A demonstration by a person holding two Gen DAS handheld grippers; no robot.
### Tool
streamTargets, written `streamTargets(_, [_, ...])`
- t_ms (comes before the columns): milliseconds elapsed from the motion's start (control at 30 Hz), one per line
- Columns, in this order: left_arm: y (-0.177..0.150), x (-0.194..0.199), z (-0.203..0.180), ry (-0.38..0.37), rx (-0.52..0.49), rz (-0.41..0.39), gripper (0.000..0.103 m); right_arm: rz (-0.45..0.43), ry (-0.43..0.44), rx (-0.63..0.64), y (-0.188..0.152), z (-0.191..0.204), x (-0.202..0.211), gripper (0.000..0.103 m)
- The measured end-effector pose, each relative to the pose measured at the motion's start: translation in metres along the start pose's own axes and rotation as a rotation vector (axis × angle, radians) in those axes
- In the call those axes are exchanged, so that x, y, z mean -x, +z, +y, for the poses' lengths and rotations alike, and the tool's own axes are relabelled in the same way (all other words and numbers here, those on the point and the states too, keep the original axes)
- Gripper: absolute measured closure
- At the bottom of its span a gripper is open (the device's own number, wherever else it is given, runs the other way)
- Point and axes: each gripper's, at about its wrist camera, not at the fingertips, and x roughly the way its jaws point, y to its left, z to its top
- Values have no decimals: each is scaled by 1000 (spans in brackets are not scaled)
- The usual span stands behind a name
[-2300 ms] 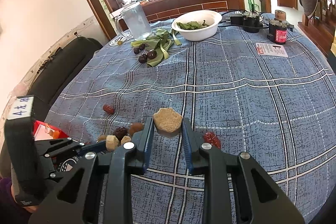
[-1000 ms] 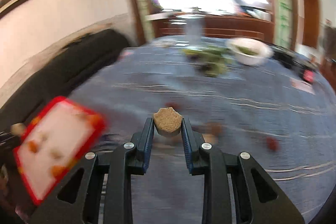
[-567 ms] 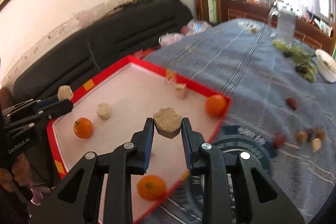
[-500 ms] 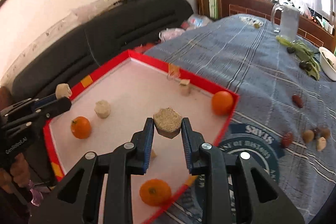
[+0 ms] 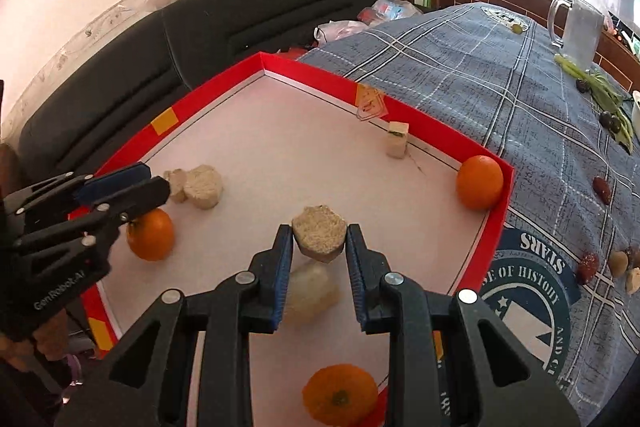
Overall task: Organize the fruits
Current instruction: 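Carry both pastry cakes over the red tray and open both grippers, then move both grippers back over the table toward the red dates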
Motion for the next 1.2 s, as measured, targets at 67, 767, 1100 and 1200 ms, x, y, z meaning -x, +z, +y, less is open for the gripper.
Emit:
streamTargets(67, [1, 6, -4, 4, -13, -26, 33, -45, 4, -8, -1, -2, 13, 66])
streamTargets(767, [6, 51, -193, -333, -384, -69, 28, -359, -368, -368, -91, -164, 198, 44])
streamTargets(1100, [-9, 94, -244, -437, -503, -106, 24, -434, -452, -476, -138, -189, 263, 38])
streamTargets(1200, [-12, 101, -248, -451, -508, -105, 24, -452, -485, -480, -151, -184, 278, 34])
